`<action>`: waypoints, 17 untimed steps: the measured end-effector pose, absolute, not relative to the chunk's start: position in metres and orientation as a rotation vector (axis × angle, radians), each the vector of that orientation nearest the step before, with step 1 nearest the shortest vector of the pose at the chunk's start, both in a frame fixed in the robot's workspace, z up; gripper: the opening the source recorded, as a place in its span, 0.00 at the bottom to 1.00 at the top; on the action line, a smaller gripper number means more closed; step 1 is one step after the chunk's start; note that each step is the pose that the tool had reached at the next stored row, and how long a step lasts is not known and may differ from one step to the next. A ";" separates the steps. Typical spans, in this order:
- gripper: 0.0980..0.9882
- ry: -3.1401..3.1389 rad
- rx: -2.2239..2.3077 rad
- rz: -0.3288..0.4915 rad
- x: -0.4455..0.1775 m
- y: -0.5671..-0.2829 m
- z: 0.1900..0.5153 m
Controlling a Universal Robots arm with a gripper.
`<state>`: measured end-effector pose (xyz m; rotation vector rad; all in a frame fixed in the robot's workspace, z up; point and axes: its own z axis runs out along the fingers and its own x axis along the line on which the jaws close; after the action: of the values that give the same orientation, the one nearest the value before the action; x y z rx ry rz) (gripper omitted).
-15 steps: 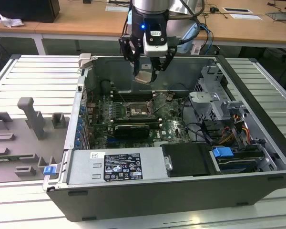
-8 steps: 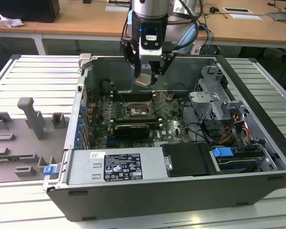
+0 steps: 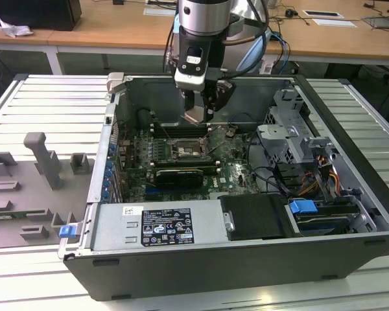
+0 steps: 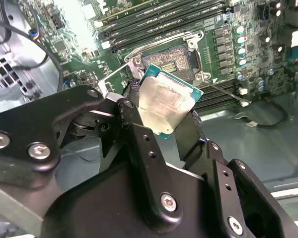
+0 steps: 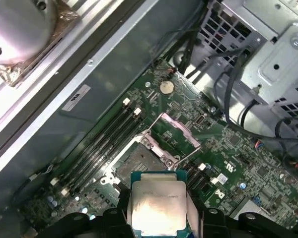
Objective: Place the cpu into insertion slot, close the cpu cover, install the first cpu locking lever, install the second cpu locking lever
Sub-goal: 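Place the cpu into insertion slot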
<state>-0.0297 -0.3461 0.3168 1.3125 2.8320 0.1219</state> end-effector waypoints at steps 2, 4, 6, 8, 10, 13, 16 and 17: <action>0.48 2.807 1.363 0.121 -0.030 -0.346 0.315; 0.48 2.766 1.438 0.119 -0.030 -0.346 0.312; 0.48 2.725 1.512 0.117 -0.030 -0.346 0.308; 0.48 2.704 1.549 0.116 -0.030 -0.346 0.306; 0.48 2.659 1.622 0.113 -0.030 -0.346 0.302; 0.48 2.623 1.678 0.108 -0.030 -0.346 0.298; 0.48 2.591 1.725 0.104 -0.030 -0.346 0.295; 0.48 2.580 1.740 0.102 -0.030 -0.346 0.293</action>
<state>-0.0297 -0.3461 0.2933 1.7395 2.5802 0.1024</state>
